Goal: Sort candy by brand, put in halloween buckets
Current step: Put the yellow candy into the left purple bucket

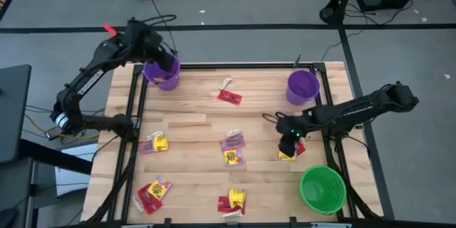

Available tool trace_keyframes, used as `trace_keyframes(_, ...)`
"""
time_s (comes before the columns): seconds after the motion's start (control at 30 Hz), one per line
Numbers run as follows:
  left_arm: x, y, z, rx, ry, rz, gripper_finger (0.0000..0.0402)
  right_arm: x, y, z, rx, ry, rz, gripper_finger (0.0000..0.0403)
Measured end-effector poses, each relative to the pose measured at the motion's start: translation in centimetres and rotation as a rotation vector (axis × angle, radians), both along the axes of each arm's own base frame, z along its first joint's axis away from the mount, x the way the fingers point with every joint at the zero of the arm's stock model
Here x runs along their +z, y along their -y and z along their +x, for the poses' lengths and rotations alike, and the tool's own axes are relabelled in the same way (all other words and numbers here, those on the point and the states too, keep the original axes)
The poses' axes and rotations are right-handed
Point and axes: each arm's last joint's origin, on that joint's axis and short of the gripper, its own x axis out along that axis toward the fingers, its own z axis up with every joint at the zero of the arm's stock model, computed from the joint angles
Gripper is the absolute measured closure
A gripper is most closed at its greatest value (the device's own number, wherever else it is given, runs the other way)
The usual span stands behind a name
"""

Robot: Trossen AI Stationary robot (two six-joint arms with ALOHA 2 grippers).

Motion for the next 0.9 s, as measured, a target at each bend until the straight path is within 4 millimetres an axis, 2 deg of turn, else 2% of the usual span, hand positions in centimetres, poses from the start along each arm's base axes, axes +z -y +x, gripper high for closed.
trace_keyframes(0.1,1.0,1.8,0.8,-0.125,0.076,0.029,0.027,-0.9,-0.2,-0.2,0.022,-0.085,-0.028,0.0243)
trace_keyframes(0.27,1.2,4.5,2.8,-0.271,0.097,0.011,0.027,-2.1,-0.3,0.1,-0.001,-0.168,-0.039,0.0243)
trace_keyframes(0.53,1.5,7.6,6.5,-0.46,0.187,0.03,0.027,-3.3,-0.4,0.6,0.01,-0.22,-0.032,0.0243)
trace_keyframes(0.7,1.5,9.0,9.8,-0.571,0.273,0.074,0.027,-2.6,-0.4,0.8,-0.059,-0.154,-0.004,0.0243)
trace_keyframes(0.9,-1.0,9.8,15.1,-0.677,0.28,0.044,0.027,-0.2,-0.3,1.5,-0.137,0.066,0.059,0.0256)
